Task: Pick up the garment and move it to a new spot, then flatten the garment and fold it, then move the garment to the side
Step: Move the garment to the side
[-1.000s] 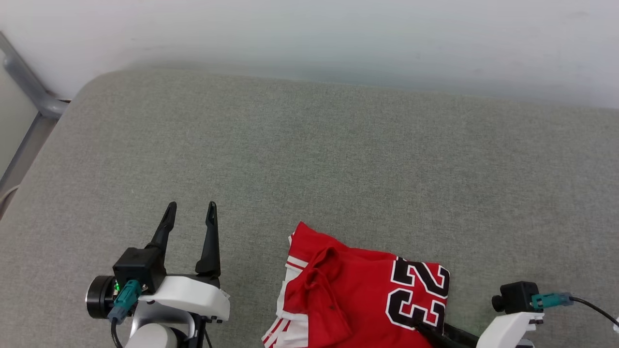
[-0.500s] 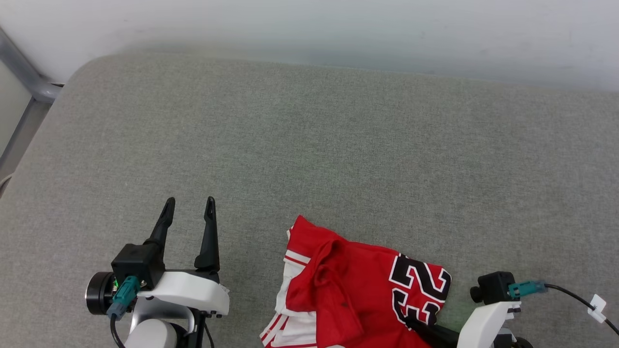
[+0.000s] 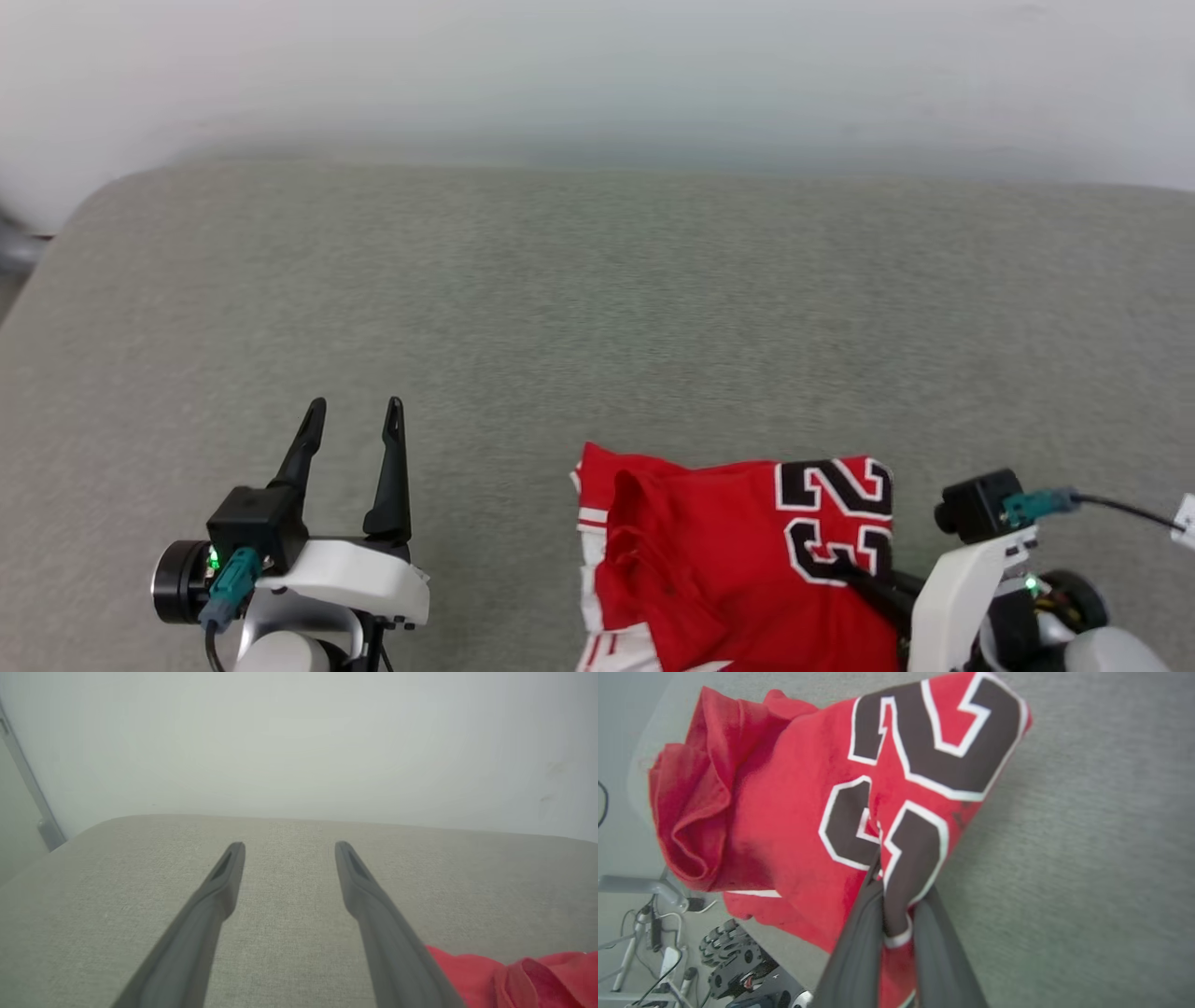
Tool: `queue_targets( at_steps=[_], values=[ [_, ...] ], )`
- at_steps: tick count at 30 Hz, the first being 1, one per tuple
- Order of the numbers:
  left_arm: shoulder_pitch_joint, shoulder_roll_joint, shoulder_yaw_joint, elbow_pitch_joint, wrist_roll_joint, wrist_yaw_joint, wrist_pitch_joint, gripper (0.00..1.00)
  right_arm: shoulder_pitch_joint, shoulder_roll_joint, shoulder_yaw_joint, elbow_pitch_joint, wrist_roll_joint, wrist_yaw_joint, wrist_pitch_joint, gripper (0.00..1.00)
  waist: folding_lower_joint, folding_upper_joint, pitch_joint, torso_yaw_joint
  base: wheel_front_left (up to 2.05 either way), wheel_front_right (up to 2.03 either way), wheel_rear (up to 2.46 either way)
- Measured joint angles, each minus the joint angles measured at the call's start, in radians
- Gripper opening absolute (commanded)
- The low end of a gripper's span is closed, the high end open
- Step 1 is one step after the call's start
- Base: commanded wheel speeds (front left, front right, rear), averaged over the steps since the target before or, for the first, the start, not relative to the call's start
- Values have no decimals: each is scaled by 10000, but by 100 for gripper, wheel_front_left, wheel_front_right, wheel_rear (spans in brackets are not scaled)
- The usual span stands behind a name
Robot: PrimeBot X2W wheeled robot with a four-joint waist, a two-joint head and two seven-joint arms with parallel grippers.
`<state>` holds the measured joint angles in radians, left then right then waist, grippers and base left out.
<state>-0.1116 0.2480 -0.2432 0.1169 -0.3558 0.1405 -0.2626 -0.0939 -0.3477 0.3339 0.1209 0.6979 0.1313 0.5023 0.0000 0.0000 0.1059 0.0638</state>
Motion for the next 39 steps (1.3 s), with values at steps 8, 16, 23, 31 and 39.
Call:
queue_targets(
  at_steps=[8,16,23,31,39],
  values=[
    [-159,-84,-50,-255,222,-105,-2,100,-641,-1133,-10,-909,-1363,0,734,0,0,0,189,-1504,0,0,0],
    [-1026,73,-207,-531,673,-267,42,100,-1911,-1714,12,-543,-1534,2,510,0,0,0,1057,-3010,0,0,0],
    [-2058,334,-527,-1070,1129,-433,399,100,-3443,-2148,-272,408,-1845,2,-173,0,1,0,2284,-3821,0,0,0],
    [-3145,642,-828,-2011,1661,-541,982,100,-5037,-2491,-1407,2048,-1983,2,-1335,0,2,0,3833,-4246,0,0,0],
    [-3807,805,-1081,-2686,1952,-631,1369,100,-6083,-2598,-2986,3958,-1841,2,-2692,0,3,0,5021,-4250,0,0,0]
  ],
)
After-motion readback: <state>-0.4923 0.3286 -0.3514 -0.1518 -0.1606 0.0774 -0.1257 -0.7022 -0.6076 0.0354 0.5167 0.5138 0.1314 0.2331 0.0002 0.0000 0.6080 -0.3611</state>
